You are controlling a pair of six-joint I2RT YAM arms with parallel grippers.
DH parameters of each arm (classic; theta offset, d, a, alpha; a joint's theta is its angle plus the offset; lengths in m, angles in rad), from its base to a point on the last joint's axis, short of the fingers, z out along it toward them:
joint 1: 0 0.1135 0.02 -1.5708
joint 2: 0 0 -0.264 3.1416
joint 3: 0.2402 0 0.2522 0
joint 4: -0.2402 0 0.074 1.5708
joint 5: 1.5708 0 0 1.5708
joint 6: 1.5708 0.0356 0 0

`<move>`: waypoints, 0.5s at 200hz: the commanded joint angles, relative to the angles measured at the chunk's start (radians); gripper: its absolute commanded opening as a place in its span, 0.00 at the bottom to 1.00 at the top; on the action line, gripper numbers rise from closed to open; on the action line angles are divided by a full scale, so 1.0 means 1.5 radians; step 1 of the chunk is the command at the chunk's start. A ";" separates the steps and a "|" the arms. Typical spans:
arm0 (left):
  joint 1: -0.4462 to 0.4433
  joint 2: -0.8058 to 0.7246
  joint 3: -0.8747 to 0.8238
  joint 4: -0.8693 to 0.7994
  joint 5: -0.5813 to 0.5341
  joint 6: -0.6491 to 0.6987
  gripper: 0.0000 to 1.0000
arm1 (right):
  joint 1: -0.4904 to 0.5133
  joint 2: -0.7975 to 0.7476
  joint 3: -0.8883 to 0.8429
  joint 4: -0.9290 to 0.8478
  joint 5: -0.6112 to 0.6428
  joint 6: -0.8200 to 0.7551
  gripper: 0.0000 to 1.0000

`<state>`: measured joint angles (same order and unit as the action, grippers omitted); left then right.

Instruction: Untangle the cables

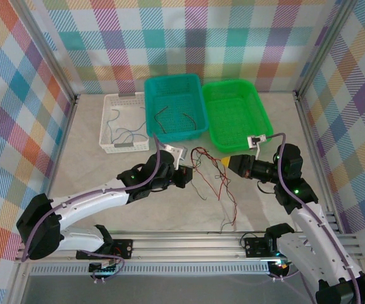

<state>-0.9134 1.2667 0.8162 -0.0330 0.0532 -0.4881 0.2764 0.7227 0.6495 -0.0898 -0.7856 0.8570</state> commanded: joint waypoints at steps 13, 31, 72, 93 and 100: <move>-0.006 -0.009 0.020 -0.017 -0.027 0.026 0.00 | 0.006 -0.012 0.029 0.014 -0.014 0.001 0.00; -0.006 -0.027 0.014 -0.009 -0.016 0.026 0.00 | 0.006 -0.014 0.026 0.013 -0.017 0.001 0.00; -0.006 -0.069 -0.010 0.070 0.060 -0.027 0.34 | 0.008 -0.015 0.027 0.015 -0.022 0.002 0.00; -0.008 -0.081 -0.009 0.074 0.064 -0.035 0.42 | 0.010 -0.014 0.029 0.018 -0.025 0.005 0.00; -0.009 -0.079 -0.004 0.063 0.060 -0.033 0.42 | 0.010 -0.015 0.029 0.018 -0.024 0.006 0.00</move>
<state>-0.9150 1.1709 0.8120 0.0235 0.1154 -0.5198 0.2832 0.7151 0.6552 -0.0902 -0.7967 0.8570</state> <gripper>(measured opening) 0.410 0.067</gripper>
